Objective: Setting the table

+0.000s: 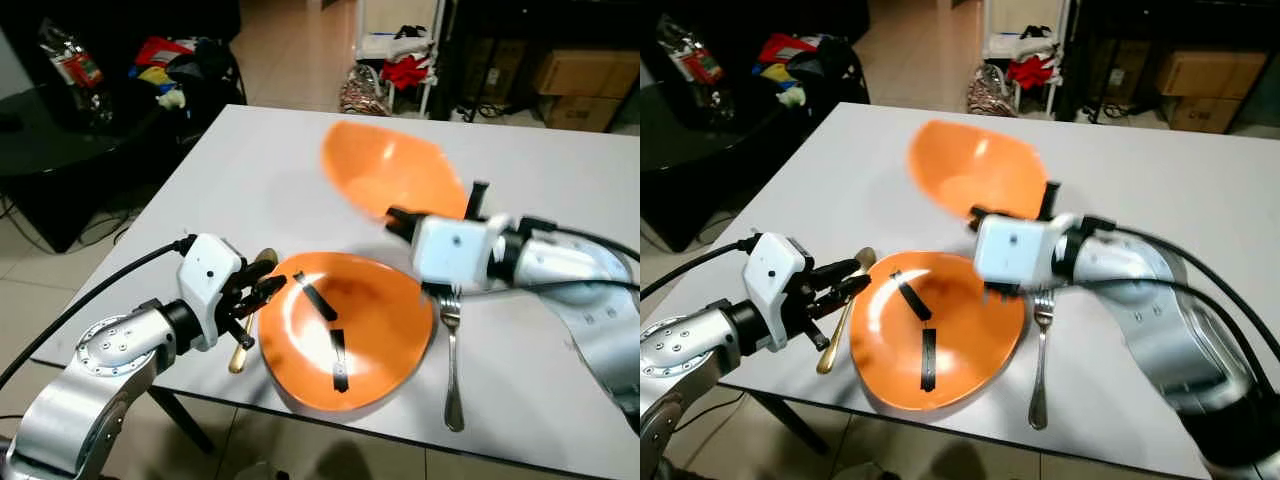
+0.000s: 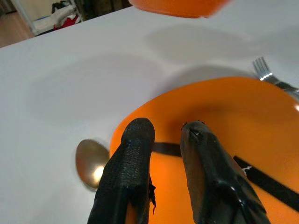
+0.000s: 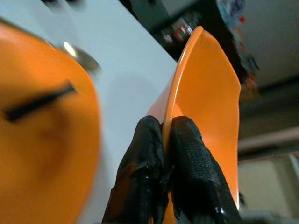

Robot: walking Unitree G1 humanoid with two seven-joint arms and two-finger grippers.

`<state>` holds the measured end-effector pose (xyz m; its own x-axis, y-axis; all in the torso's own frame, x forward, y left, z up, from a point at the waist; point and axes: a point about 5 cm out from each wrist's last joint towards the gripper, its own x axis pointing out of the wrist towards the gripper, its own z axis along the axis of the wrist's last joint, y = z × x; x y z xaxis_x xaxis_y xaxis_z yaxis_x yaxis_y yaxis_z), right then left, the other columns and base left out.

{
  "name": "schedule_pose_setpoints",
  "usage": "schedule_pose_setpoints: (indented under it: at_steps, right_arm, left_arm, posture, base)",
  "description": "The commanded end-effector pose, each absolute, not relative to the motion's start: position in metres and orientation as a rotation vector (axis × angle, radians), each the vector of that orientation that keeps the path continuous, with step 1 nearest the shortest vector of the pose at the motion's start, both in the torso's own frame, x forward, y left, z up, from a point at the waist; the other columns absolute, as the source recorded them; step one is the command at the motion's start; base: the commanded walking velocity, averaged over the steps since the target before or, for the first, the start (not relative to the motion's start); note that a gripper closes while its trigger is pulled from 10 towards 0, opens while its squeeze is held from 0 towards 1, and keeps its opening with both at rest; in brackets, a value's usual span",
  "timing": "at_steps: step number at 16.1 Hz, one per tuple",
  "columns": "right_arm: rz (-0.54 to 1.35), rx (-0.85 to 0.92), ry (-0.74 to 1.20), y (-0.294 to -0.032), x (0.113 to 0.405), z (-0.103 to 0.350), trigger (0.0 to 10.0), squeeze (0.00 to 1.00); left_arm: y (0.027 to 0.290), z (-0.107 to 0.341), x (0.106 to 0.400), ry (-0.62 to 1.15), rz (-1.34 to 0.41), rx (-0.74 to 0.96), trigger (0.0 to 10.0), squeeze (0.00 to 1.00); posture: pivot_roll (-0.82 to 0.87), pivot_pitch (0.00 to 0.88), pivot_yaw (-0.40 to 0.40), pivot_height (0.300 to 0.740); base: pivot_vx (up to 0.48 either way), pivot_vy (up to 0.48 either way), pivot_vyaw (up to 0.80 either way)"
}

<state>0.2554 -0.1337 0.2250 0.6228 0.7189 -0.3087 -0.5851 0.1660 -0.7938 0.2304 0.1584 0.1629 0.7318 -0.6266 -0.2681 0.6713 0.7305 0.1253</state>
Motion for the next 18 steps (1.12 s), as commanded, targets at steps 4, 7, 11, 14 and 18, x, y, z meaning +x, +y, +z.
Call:
schedule_pose_setpoints:
  at_steps: [4, 7, 11, 14, 18]
  right_arm:
    - [1.180, -1.018, -0.197, -0.123, 0.218, 0.228, 0.0, 0.00]
    - [1.306, -0.998, -0.126, -0.124, 0.203, 0.223, 0.0, 0.00]
    - [1.364, -0.992, -0.079, -0.127, 0.198, 0.217, 0.0, 0.00]
    - [1.381, -1.013, -0.083, -0.127, 0.197, 0.213, 10.0, 0.00]
    - [1.421, -1.003, -0.047, -0.127, 0.195, 0.208, 10.0, 0.00]
  left_arm:
    - [0.163, 0.165, 0.236, 0.215, -0.720, 0.248, 10.0, 0.00]
    - [0.162, 0.165, 0.236, 0.210, -0.717, 0.249, 10.0, 0.00]
    - [0.162, 0.165, 0.235, 0.210, -0.711, 0.249, 10.0, 0.00]
    - [0.162, 0.164, 0.236, 0.211, -0.709, 0.253, 10.0, 0.00]
    - [0.161, 0.164, 0.235, 0.214, -0.714, 0.253, 10.0, 0.00]
  posture:
    - [-0.05, 0.000, 0.063, 0.740]
    - [-0.05, 0.000, 0.053, 0.740]
    - [-0.04, 0.000, 0.042, 0.740]
    - [-0.04, 0.000, 0.039, 0.740]
    - [-0.04, 0.000, 0.040, 0.740]
  base:
    - [0.000, 0.000, 0.00]
    - [0.000, 0.000, 0.00]
    - [0.000, 0.000, 0.00]
    - [0.000, 0.000, 0.00]
    - [0.000, 0.000, 0.00]
